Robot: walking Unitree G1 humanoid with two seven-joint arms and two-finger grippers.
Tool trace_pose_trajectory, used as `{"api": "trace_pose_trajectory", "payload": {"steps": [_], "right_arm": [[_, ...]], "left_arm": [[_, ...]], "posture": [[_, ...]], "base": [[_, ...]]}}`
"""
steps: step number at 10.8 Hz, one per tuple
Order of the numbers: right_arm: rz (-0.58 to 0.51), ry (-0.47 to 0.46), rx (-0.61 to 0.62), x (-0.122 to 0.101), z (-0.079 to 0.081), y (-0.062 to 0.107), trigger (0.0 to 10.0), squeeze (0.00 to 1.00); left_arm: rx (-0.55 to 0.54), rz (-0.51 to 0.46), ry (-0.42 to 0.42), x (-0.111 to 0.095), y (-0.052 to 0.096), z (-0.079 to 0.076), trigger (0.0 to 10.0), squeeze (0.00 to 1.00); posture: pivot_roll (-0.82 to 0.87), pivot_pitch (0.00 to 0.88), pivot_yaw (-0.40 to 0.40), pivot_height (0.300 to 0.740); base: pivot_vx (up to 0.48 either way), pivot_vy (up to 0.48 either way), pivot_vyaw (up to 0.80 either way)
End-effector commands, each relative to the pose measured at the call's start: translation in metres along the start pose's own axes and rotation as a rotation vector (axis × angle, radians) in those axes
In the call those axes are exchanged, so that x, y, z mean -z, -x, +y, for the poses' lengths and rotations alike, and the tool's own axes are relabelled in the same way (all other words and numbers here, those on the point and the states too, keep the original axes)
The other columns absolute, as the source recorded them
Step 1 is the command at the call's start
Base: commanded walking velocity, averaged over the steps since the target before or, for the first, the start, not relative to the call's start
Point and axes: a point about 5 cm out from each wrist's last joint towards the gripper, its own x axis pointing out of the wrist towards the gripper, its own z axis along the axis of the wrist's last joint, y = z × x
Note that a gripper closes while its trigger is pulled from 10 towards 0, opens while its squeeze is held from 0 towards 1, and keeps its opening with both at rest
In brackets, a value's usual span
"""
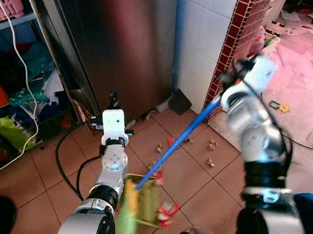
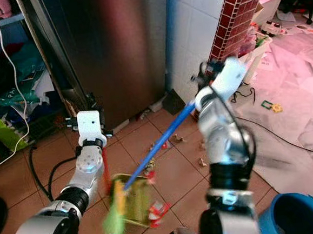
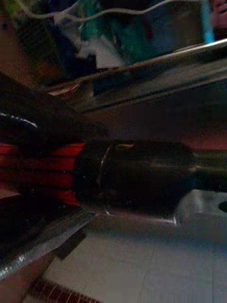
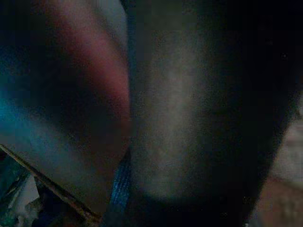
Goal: Sweep floor
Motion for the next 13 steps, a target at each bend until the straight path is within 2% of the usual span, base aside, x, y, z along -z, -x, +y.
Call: {"api": "trace_pose_trajectory", "payload": {"steps": [1,2,3,4,5,7,8,9,11,13], "right_arm": [[-0.13,0.053,-0.09,-0.027,0.017,0.0,10.0,0.0],[-0.194,0.122,-0.116,-0.038,0.02,0.0,10.0,0.0],[-0.222,0.131,-0.112,-0.045,0.019,0.0,10.0,0.0],[-0.259,0.152,-0.1,-0.052,0.016,-0.001,10.0,0.0],[-0.325,0.242,-0.088,-0.061,0.012,-0.001,10.0,0.0],[-0.373,0.354,-0.098,-0.064,0.011,0.002,10.0,0.0],[-0.378,0.435,-0.081,-0.056,0.004,0.006,10.0,0.0],[-0.364,0.469,-0.062,-0.048,0.0,0.007,10.0,0.0],[-0.308,0.568,0.012,-0.027,-0.012,0.012,10.0,0.0],[-0.231,0.643,0.074,-0.006,-0.025,0.019,10.0,0.0]], "left_arm": [[0.027,-0.006,0.023,-0.006,-0.004,-0.004,10.0,0.0],[0.051,-0.011,0.027,-0.006,-0.004,-0.007,10.0,0.0],[0.086,-0.024,0.067,-0.007,-0.003,-0.01,10.0,0.0],[0.096,-0.042,0.06,-0.009,-0.003,-0.01,10.0,0.0],[0.086,-0.076,0.047,-0.013,-0.004,-0.007,10.0,0.0],[0.101,-0.106,0.061,-0.019,-0.005,-0.004,10.0,0.0],[0.129,-0.154,0.022,-0.024,-0.004,-0.007,10.0,0.0],[0.127,-0.166,0.004,-0.024,-0.003,-0.007,10.0,0.0],[0.108,-0.187,-0.015,-0.031,-0.005,0.001,10.0,0.0],[0.072,-0.208,-0.033,-0.037,-0.001,0.009,10.0,0.0]], "posture": [[-0.15,0.046,-0.003,0.74],[-0.14,0.044,-0.001,0.74],[-0.14,0.042,-0.001,0.74],[-0.14,0.037,0.002,0.74],[-0.14,0.031,0.007,0.74],[-0.14,0.028,0.013,0.74],[-0.13,0.027,0.013,0.74],[-0.12,0.027,0.01,0.74],[-0.12,0.044,0.009,0.74],[-0.11,0.053,0.011,0.74]], "base": [[0.0,0.0,0.0],[0.0,0.0,0.0],[0.0,0.0,0.0],[0.0,0.0,0.0],[0.0,0.0,0.0],[0.0,0.0,0.0],[0.0,0.0,0.0],[0.0,0.0,0.0],[0.0,0.0,0.0],[0.0,0.0,0.0]]}}
